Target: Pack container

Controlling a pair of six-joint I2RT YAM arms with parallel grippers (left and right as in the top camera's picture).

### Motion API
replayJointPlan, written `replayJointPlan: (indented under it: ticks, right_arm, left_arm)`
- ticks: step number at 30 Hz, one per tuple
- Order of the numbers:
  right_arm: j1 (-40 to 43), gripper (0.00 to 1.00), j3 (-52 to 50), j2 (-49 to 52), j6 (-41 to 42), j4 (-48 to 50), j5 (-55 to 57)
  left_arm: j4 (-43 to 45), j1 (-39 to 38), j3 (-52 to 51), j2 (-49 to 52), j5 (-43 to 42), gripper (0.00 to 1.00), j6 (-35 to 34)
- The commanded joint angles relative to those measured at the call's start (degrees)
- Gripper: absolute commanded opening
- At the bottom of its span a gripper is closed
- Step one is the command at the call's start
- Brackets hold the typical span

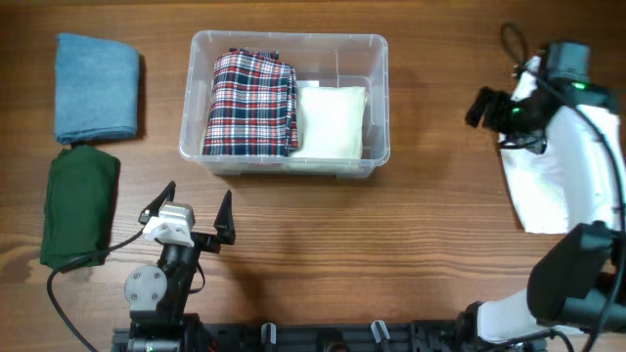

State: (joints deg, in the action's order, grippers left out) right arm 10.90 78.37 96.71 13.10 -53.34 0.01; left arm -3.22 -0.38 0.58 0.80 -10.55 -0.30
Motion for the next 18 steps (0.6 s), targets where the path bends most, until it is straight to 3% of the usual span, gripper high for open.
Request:
replayJointPlan:
  ticks: [1, 5, 18]
  right_arm:
    - [-6.3, 1.0, 0.0, -1.7, 6.9, -3.1, 24.7]
    - [-6.8, 1.0, -0.1, -0.3, 6.4, -3.7, 27.2]
    - [-6.8, 1.0, -0.1, 17.2, 4.0, -5.8, 28.5]
  left_arm:
    - [-0.2, -0.3, -0.3, -0.4, 0.3, 1.0, -0.1]
    - [-0.2, -0.3, -0.3, -0.4, 0.3, 1.0, -0.1]
    - [-0.2, -0.3, -0.3, -0.4, 0.3, 1.0, -0.1]
